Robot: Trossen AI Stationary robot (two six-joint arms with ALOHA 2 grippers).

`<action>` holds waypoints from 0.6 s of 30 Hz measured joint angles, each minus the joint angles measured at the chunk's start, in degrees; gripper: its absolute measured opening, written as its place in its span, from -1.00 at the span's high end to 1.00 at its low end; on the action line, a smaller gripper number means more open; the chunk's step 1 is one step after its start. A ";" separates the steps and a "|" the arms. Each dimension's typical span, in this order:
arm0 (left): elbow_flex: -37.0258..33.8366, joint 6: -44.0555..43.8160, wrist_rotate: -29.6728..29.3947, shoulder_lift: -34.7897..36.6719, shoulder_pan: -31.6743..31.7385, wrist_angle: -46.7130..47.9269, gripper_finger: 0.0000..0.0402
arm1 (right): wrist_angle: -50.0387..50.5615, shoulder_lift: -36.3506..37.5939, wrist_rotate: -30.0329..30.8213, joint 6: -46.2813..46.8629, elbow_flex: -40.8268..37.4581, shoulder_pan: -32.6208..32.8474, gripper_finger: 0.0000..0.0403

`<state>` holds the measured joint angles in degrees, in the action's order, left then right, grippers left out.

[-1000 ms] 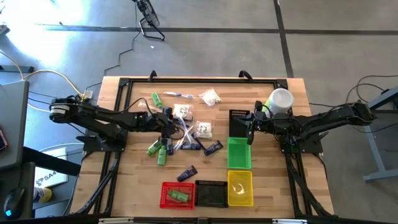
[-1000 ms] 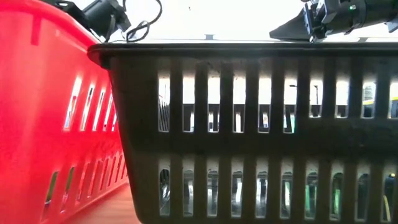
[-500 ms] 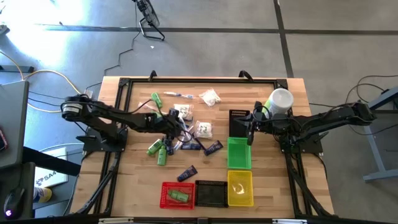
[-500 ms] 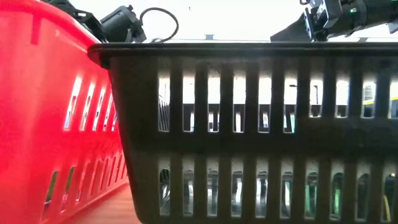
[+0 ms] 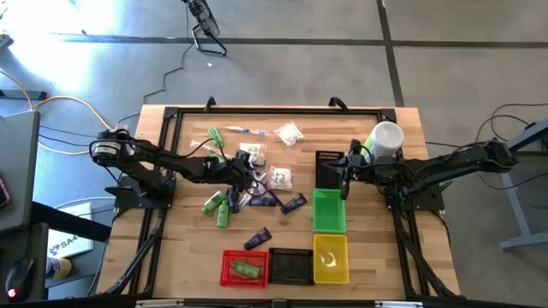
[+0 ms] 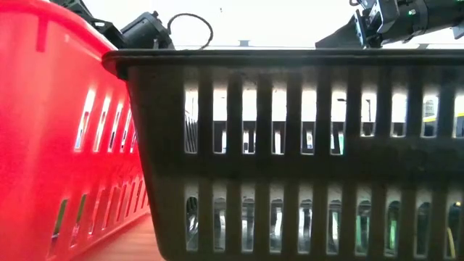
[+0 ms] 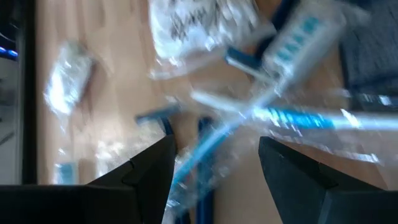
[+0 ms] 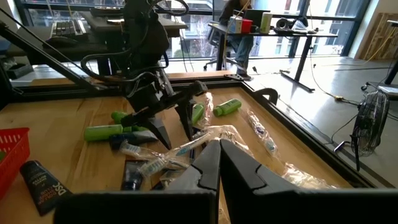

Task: Pick & Place Travel size toiletries
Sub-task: Put the top blue toothbrush into the bottom black bin

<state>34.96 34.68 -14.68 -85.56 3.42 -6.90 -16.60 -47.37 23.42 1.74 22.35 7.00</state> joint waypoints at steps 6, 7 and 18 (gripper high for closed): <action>0.02 0.54 -0.02 -3.22 0.00 -4.04 -0.12 | 0.16 0.01 -0.01 0.00 0.00 -0.01 0.98; 0.07 1.09 -0.02 -3.58 0.00 -4.73 -0.12 | 0.20 0.00 -0.02 0.00 0.00 0.00 0.98; 0.05 1.29 -0.41 -3.96 0.04 -4.50 -0.12 | 0.17 0.00 0.00 0.02 0.00 -0.02 0.98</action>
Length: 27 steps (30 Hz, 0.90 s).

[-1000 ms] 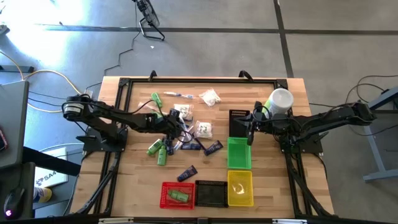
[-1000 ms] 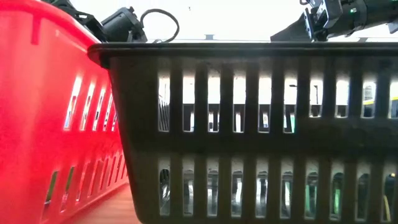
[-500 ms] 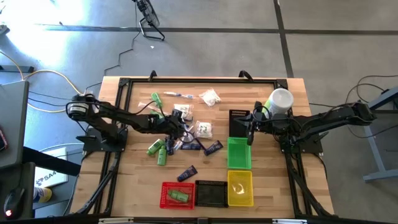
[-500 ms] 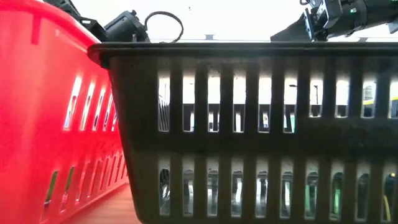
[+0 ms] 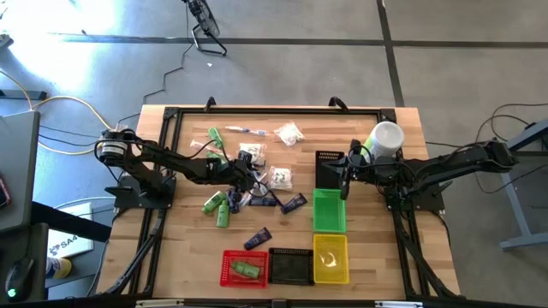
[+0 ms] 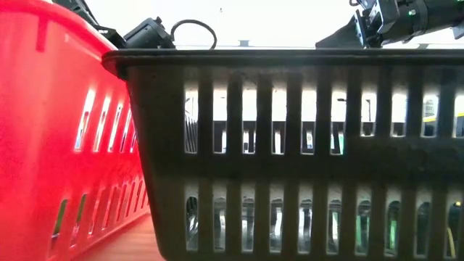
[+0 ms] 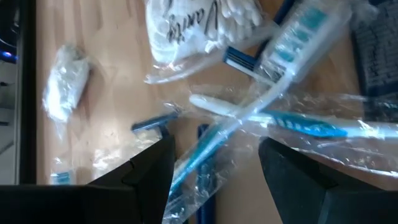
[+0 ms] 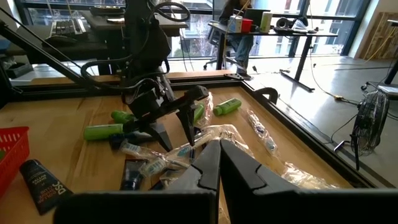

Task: Pick & Place Travel size toiletries
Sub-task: Put the top blue toothbrush into the bottom black bin

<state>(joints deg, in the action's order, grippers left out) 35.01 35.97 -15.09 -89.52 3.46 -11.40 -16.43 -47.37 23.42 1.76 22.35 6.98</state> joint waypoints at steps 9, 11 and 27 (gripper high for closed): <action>0.02 -0.80 2.19 -1.32 3.18 0.09 -0.12 | -0.02 0.00 0.00 0.17 0.00 0.00 0.98; 0.02 -0.90 2.08 -1.33 3.40 -0.24 -0.12 | -0.02 0.01 -0.01 0.17 -0.01 0.00 0.98; -0.02 -0.58 1.90 -1.37 3.31 -2.09 0.41 | -0.02 0.01 0.00 0.17 0.00 0.00 0.98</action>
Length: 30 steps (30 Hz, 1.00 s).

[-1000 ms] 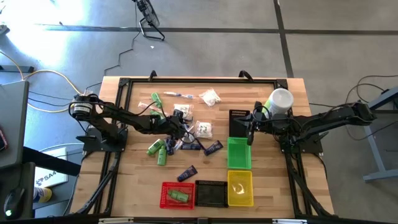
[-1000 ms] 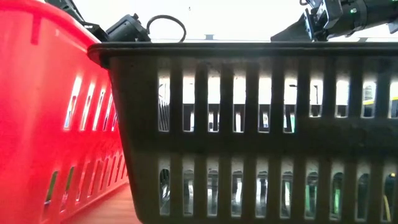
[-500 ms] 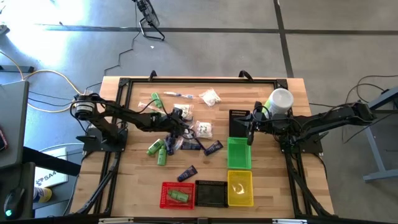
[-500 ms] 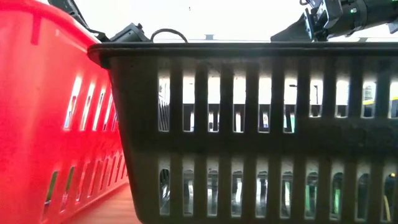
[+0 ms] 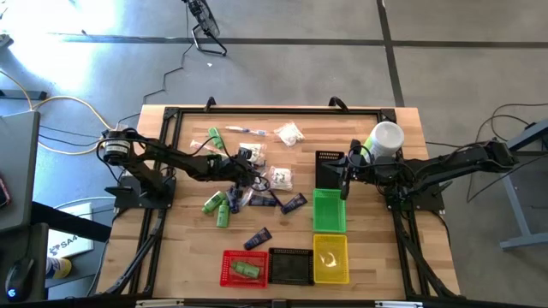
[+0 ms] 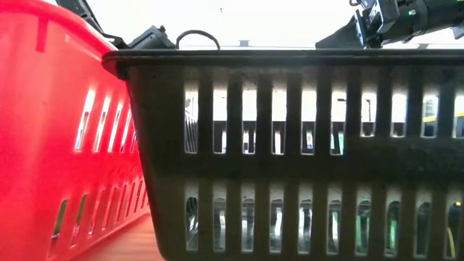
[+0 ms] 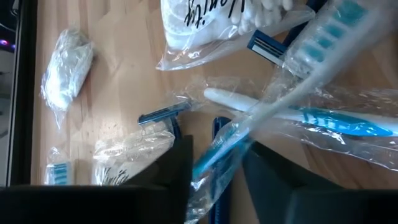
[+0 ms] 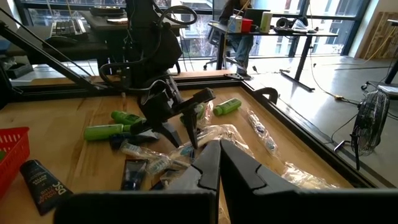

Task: Pick & Place Travel size toiletries
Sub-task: Put the top blue toothbrush into the bottom black bin

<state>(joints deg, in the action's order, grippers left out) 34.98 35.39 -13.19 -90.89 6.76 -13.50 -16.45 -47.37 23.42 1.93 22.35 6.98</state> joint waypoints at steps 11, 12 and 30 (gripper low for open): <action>0.02 -1.59 0.02 0.02 -0.02 0.00 0.92 | 0.02 0.00 0.00 0.00 0.00 0.00 0.99; 0.00 -1.59 0.02 0.02 -0.02 0.00 0.93 | 0.00 0.00 0.00 0.00 0.00 0.00 0.99; 0.05 -7.34 0.17 9.19 -0.02 0.02 0.90 | 0.51 0.01 0.02 0.00 -0.02 0.02 0.99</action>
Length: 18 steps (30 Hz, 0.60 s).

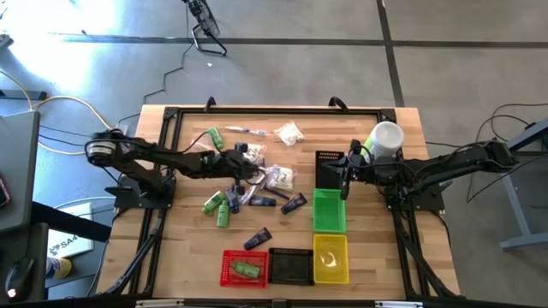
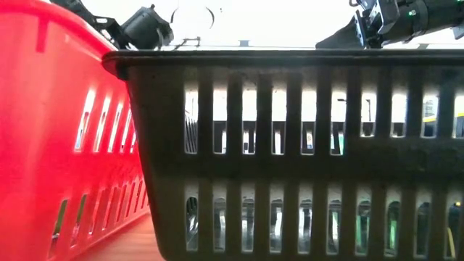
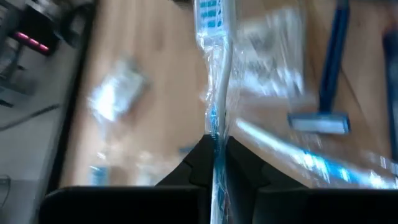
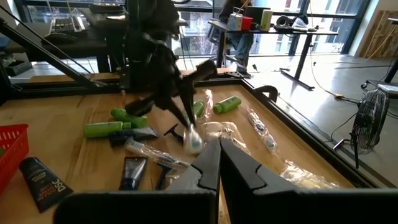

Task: Pick & Place Travel size toiletries
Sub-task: Put the top blue toothbrush into the bottom black bin

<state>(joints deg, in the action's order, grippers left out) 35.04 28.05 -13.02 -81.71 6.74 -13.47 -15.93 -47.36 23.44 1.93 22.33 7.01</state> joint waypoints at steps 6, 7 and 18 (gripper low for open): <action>-0.03 -5.33 -0.02 7.66 0.00 0.33 0.89 | -0.02 0.01 -0.02 -0.04 0.00 0.00 0.99; -0.03 -6.62 -0.01 8.89 0.00 -0.04 0.89 | -0.04 0.00 -0.02 -0.04 0.00 0.00 0.99; -0.01 -23.33 -0.10 18.04 0.00 -0.66 0.89 | -0.05 0.00 0.16 -0.22 0.00 -0.04 0.99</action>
<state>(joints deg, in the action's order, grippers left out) 35.03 4.72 -13.11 -63.67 6.74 -14.13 -15.98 -47.36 23.59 1.72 22.33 6.96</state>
